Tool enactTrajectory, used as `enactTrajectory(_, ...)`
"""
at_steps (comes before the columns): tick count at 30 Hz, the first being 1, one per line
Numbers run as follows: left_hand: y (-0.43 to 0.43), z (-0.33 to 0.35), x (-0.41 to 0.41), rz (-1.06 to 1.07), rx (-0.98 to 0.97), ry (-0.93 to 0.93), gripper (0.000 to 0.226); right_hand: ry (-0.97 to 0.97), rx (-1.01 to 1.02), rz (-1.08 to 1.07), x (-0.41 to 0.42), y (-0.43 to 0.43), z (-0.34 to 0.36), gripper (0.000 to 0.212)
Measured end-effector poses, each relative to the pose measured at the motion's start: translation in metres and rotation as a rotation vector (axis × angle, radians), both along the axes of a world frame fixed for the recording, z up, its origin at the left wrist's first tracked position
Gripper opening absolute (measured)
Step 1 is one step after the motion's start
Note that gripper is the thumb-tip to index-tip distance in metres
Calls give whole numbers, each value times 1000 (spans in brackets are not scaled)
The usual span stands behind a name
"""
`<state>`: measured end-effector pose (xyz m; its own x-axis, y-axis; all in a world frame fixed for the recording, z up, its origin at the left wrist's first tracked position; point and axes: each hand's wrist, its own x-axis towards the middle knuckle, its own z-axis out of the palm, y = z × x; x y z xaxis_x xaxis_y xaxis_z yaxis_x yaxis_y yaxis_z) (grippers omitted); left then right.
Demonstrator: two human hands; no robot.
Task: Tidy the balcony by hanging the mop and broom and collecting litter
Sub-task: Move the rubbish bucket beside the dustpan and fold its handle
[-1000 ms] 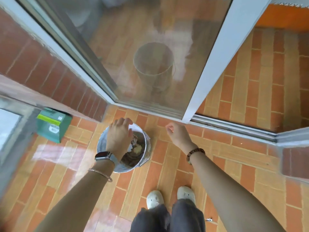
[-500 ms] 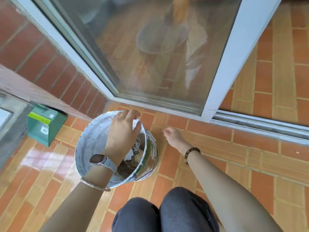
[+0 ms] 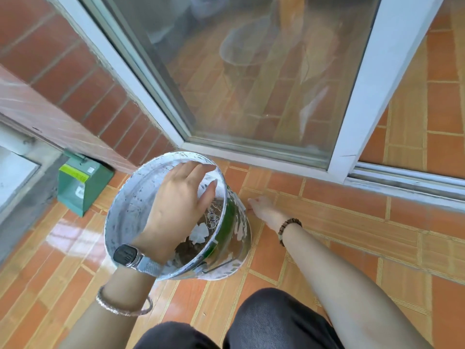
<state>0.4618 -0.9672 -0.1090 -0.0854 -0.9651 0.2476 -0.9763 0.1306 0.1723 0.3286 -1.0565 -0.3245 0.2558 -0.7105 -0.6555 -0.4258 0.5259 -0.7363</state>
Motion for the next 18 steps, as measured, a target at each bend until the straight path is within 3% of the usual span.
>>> enactTrajectory(6,64,2,42,288,-64,121,27,-122,78,-125,5,-7,5,37)
enactTrajectory(12,132,-11,59,325,-59,111,32,-196,109,-140,1,-13,25,21)
enactTrajectory(14,157,-25,62,354,-101,137,36,-210,79,-186,3,-16,38,11)
enactTrajectory(18,203,-62,63,590,-197,397,43,-148,-134,-234,0,-30,62,20)
